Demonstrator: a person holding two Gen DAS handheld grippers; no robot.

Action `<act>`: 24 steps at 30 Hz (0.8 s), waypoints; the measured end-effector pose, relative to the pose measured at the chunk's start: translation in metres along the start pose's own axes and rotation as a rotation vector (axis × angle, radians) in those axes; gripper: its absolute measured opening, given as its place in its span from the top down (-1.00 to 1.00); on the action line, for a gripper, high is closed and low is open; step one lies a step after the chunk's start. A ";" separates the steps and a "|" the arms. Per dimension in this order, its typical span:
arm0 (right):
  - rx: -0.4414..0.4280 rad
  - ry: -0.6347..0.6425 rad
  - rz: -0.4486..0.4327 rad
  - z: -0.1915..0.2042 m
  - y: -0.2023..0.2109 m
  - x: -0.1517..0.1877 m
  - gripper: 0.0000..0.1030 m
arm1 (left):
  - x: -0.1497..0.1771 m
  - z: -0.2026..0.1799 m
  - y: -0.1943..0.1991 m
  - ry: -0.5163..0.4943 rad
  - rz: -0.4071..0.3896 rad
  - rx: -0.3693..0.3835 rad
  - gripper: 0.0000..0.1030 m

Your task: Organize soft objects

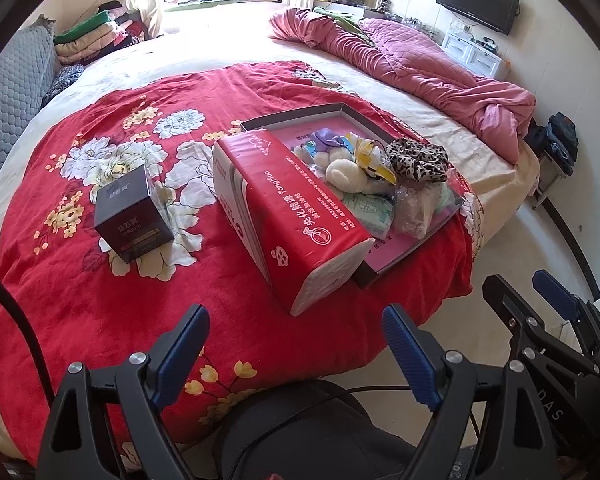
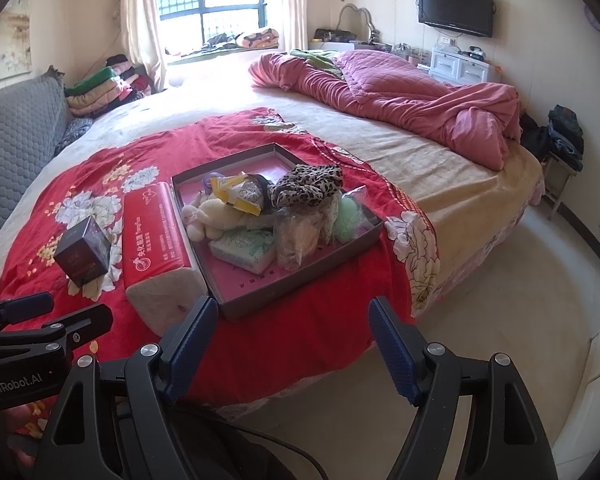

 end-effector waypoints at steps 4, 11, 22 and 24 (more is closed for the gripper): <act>-0.001 0.000 0.001 0.000 -0.001 0.000 -0.53 | 0.000 0.000 0.000 0.001 0.002 -0.003 -0.70; 0.001 -0.001 0.000 0.000 -0.002 0.001 -0.53 | 0.001 0.002 -0.001 -0.001 0.006 -0.008 -0.70; 0.008 -0.003 -0.004 -0.003 -0.003 0.002 -0.53 | 0.002 0.000 -0.006 -0.029 -0.001 -0.029 -0.70; 0.004 0.003 -0.008 -0.002 -0.004 0.001 -0.53 | 0.002 0.000 -0.008 -0.051 -0.007 -0.039 -0.70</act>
Point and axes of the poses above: each gripper's, at about its wrist camera, not at the fingertips, and y roughly against the way its jaws point, z to its left, x to its underside, the point moved 10 cm from there along -y, roughly the way its jaws point, and after that the axes turned 14 degrees about y, right-handed, at the moved point
